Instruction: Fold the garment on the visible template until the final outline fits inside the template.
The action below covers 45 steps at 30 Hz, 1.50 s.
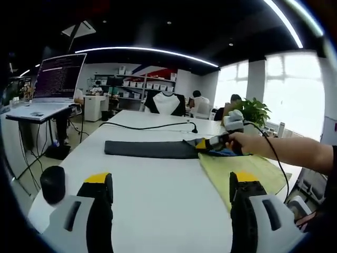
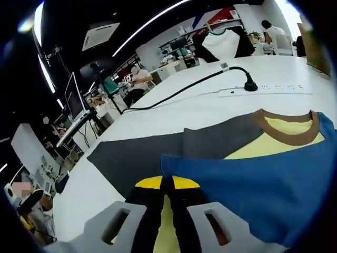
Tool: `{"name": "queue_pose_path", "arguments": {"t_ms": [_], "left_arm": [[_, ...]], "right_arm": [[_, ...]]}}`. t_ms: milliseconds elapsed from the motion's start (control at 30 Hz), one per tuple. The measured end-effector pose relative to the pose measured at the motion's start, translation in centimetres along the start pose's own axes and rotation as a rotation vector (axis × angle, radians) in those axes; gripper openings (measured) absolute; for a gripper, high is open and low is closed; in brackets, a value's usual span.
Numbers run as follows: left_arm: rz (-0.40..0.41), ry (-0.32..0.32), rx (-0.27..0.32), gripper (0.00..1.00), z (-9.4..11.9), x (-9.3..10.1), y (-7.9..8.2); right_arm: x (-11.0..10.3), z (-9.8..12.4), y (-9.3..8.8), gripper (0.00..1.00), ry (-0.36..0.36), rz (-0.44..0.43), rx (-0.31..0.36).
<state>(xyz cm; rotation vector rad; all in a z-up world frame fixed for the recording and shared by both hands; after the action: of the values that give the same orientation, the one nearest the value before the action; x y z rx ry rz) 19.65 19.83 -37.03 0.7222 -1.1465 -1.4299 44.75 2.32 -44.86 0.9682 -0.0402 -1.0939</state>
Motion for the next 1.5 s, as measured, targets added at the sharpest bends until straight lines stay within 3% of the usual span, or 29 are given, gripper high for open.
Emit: {"name": "queue_pose_path", "arguments": {"t_ms": [333,567,800,1033,1500], "left_arm": [[0.0,-0.001,-0.004,0.97,-0.1,0.1,-0.1],[0.006,-0.034,0.001,0.96,0.0,0.8,0.0],[0.003,-0.021,-0.001,0.96,0.1,0.4,0.0],[0.004,-0.019,0.005,0.96,0.2,0.3,0.2],[-0.002,-0.03,0.007,0.96,0.2,0.7,0.3]], "right_arm": [[-0.6,0.4,-0.2,0.04,-0.012,0.033,0.002],[-0.7,-0.3,1.1,0.05,-0.008,0.059,-0.004],[-2.7,-0.5,1.8,0.05,0.023,0.097,0.002],[-3.2,2.0,1.3,0.06,-0.003,0.166,0.014],[0.3,7.8,1.8,0.06,-0.076,0.209,0.065]]}}
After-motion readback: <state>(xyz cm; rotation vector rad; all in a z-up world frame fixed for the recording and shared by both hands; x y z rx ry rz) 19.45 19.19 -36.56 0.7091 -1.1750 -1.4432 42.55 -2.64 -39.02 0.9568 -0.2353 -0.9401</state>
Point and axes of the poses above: the point that each gripper's makers call its tool centre point, and the gripper's own axes: z roughly backward along the fingers, x roughly to its right, y roughly out of its top, the point moved 1 cm from there along z, roughly backward along the fingers, and after that the axes turned 8 degrees about -x, right-handed, at the moved point
